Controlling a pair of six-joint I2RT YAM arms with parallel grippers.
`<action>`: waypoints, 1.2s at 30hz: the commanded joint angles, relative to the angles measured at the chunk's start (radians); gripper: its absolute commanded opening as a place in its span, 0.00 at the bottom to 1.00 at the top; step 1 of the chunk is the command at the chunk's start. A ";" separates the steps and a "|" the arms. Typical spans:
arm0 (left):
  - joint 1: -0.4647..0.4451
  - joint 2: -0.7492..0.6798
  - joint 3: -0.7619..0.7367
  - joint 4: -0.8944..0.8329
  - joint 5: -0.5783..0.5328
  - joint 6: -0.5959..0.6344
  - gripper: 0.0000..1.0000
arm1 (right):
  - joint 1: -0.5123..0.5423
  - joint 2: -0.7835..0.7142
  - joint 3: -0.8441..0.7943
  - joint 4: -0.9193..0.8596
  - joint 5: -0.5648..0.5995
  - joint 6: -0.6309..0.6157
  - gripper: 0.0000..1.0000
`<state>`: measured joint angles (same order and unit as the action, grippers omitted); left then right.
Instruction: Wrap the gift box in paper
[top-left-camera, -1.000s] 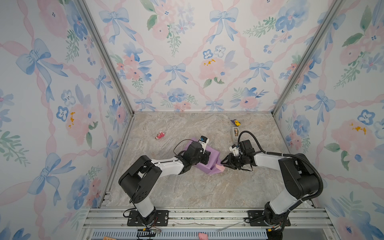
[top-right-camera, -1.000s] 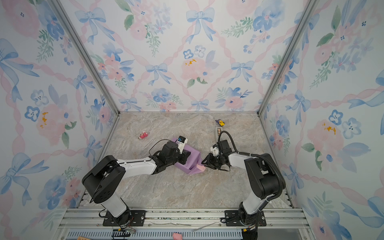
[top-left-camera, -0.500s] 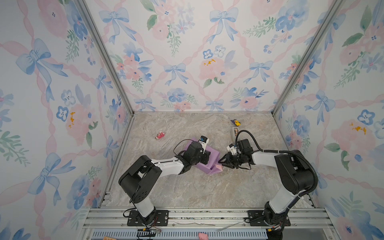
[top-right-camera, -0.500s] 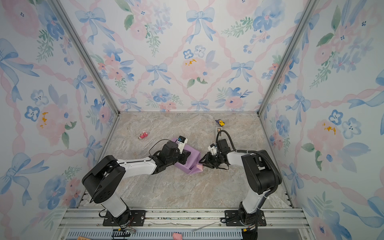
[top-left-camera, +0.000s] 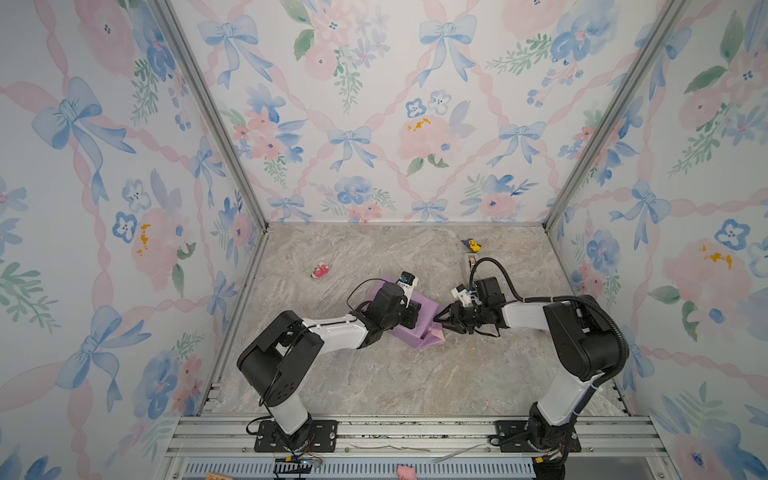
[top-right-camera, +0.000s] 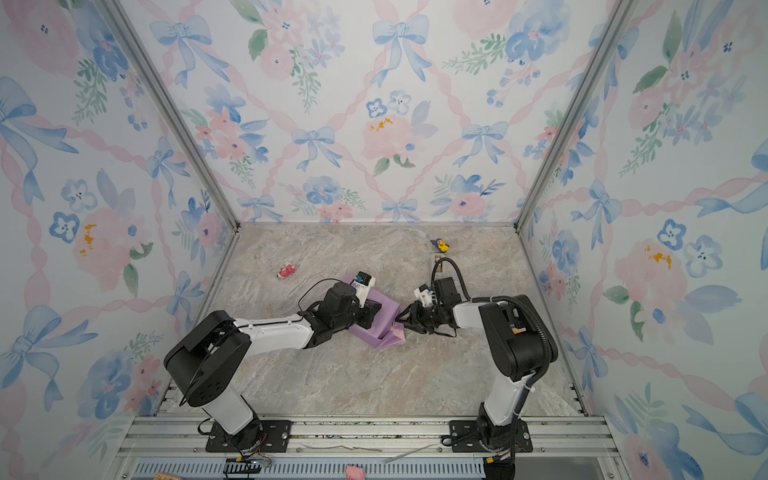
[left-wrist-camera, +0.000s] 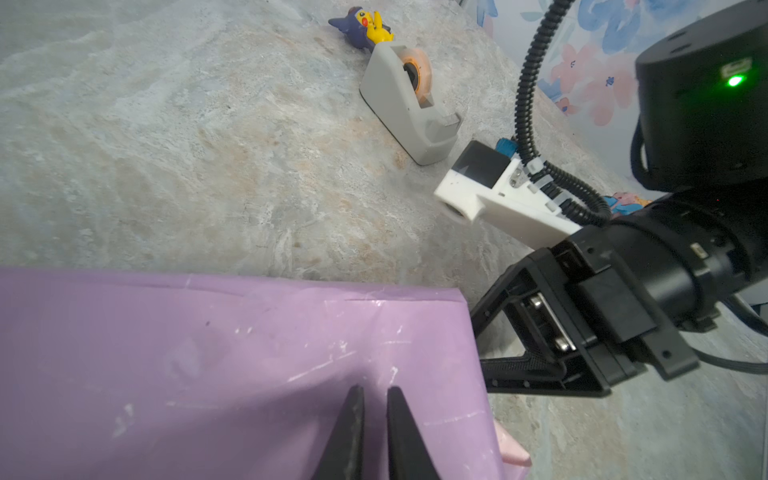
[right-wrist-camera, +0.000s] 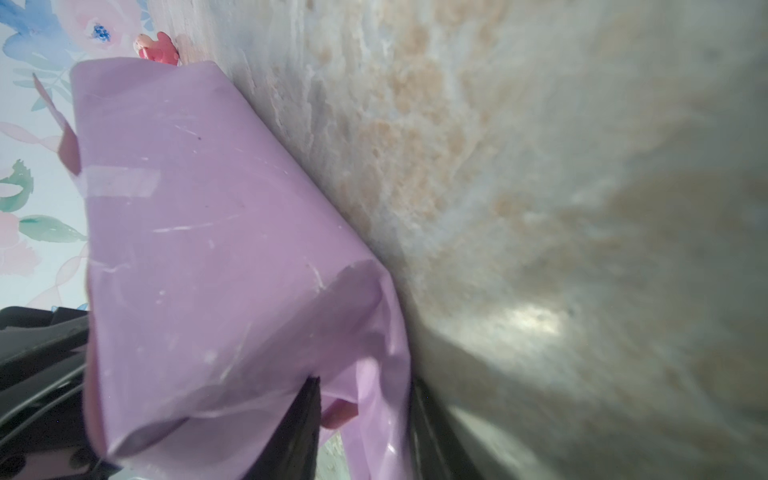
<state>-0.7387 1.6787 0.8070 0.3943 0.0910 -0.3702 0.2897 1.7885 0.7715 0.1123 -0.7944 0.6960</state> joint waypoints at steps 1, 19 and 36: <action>0.005 0.017 -0.019 -0.069 0.005 0.001 0.15 | -0.017 0.011 -0.030 0.069 -0.060 0.035 0.38; 0.005 0.018 -0.019 -0.064 0.010 -0.001 0.15 | 0.023 -0.099 -0.254 0.351 -0.065 0.254 0.38; 0.005 0.019 -0.014 -0.064 0.012 0.007 0.15 | 0.048 -0.108 -0.292 0.541 0.049 0.365 0.36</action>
<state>-0.7383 1.6787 0.8070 0.3943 0.0914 -0.3702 0.3237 1.6978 0.4576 0.6228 -0.7815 1.0527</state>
